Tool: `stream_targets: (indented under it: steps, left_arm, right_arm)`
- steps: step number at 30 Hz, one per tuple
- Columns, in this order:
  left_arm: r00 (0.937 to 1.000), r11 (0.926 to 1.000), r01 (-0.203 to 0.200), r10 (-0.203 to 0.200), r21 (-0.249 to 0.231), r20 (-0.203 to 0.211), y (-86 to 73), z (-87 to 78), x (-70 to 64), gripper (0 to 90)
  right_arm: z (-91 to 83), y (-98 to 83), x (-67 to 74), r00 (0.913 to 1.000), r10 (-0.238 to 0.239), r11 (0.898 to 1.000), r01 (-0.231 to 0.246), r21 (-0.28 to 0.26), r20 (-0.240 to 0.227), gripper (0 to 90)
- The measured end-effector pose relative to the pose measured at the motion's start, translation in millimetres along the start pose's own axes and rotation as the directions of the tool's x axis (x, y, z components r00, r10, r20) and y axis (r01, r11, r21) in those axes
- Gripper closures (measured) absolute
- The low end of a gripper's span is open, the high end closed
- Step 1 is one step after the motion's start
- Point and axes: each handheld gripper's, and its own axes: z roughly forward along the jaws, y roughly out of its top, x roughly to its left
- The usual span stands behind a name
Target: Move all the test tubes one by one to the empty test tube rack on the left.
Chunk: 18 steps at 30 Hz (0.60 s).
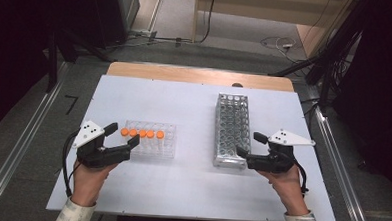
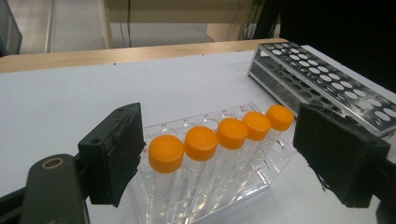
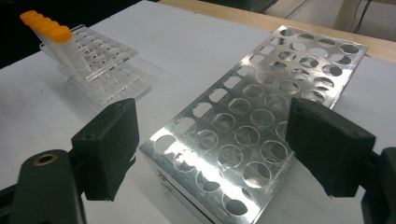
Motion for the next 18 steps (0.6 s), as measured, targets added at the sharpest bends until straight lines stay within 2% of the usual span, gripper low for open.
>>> stream_targets:
  steps: [18]
  left_arm:
    - [0.9993,0.9998,0.016,-0.016,0.009,-0.035,-7.4,-10.2,11.4,16.4]
  right_arm:
    - [-14.5,-10.7,-13.0,0.9995,0.016,1.000,-0.016,0.000,0.026,16.2]
